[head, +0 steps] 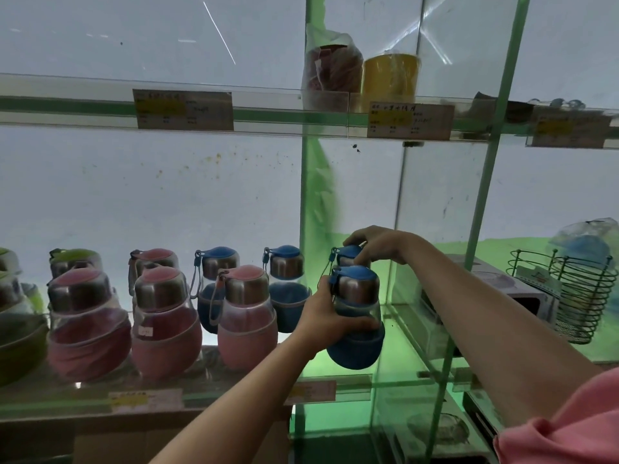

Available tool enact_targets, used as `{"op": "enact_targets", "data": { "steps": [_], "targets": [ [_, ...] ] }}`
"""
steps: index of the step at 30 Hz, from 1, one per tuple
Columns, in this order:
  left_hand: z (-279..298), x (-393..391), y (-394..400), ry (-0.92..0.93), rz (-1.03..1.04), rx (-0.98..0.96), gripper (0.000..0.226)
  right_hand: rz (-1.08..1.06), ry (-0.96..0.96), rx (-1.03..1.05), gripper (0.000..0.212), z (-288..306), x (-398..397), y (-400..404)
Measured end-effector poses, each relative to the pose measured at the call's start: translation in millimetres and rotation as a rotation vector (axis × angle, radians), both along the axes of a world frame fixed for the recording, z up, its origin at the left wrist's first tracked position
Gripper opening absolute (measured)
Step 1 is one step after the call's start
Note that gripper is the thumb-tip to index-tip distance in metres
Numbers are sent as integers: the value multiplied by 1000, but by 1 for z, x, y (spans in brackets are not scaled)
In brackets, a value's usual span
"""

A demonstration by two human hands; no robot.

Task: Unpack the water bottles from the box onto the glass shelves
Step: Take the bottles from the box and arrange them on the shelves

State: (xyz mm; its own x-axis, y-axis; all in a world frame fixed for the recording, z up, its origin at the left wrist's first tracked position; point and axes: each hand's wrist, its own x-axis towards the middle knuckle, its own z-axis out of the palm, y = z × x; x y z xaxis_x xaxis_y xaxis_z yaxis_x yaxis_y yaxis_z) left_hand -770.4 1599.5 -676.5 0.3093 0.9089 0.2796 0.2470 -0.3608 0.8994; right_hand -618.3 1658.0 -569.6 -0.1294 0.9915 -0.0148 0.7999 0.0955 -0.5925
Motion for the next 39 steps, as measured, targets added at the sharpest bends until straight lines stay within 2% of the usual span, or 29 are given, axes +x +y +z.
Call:
{"op": "enact_targets", "data": {
  "steps": [6,10,15,27,31,35,39],
  "targets": [
    [-4,9,1,-45,19,7,77,39,1,-29,55,-1,1,7],
    [-6,15,5,-17,27,2,81,-20,-145,3,53,-3,-1,9],
    [-5,15,6,-9,19,3,86,19,-206,122,53,-5,-3,11],
    [-4,21,-2,-6,82,3,82,-32,-437,110,56,-7,-10,6],
    [-3,22,-3,-29,72,9,80,-67,-287,101,68,1,-8,-3],
    [-2,23,-1,-37,54,15,75,-53,-307,255,57,12,-7,-9],
    [-1,24,-5,4,65,38,75,30,-254,316,53,16,-32,-17]
  ]
}}
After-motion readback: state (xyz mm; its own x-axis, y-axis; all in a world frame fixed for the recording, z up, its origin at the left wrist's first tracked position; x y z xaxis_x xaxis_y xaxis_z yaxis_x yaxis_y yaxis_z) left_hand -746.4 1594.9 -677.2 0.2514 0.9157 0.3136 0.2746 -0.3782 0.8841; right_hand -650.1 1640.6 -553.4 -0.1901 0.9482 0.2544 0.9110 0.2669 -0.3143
